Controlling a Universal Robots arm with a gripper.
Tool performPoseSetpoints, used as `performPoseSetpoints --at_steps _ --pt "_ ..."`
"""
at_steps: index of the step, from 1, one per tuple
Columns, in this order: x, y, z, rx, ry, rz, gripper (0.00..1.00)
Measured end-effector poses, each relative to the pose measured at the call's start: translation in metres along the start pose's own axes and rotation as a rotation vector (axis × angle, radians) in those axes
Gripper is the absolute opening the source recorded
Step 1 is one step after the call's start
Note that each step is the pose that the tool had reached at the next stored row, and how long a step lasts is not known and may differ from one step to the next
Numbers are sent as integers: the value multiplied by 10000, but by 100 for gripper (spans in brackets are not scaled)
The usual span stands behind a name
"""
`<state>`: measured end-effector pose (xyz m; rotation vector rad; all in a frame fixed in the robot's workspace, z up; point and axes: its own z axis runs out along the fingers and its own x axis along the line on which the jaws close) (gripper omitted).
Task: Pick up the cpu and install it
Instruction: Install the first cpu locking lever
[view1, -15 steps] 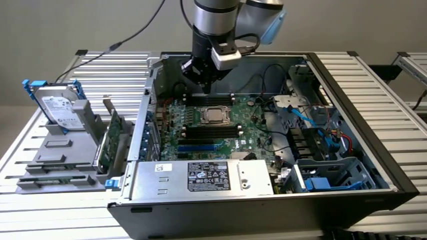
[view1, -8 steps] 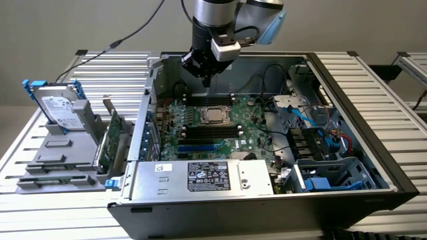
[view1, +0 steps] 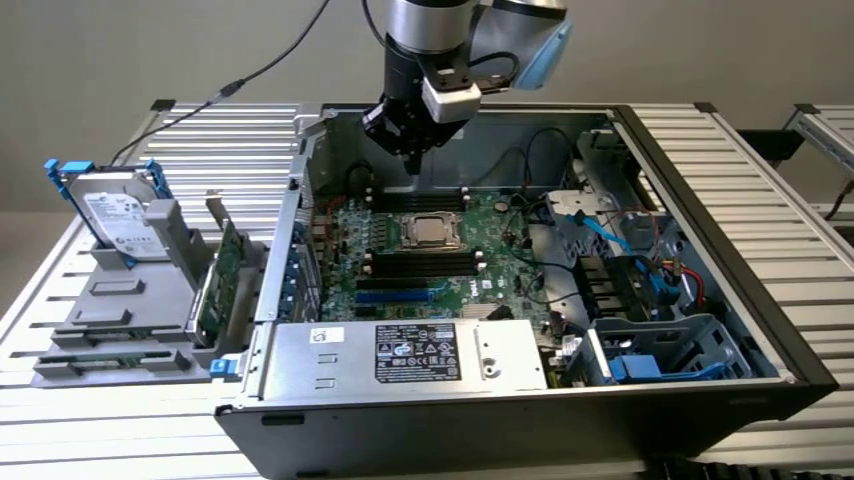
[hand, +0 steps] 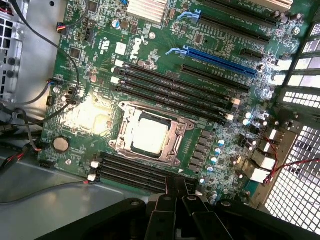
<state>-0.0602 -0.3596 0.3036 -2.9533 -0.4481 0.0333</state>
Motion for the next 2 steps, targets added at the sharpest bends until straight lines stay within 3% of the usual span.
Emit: performPoseSetpoints --at_steps 2 --pt "0 0 0 0 0 0 11"
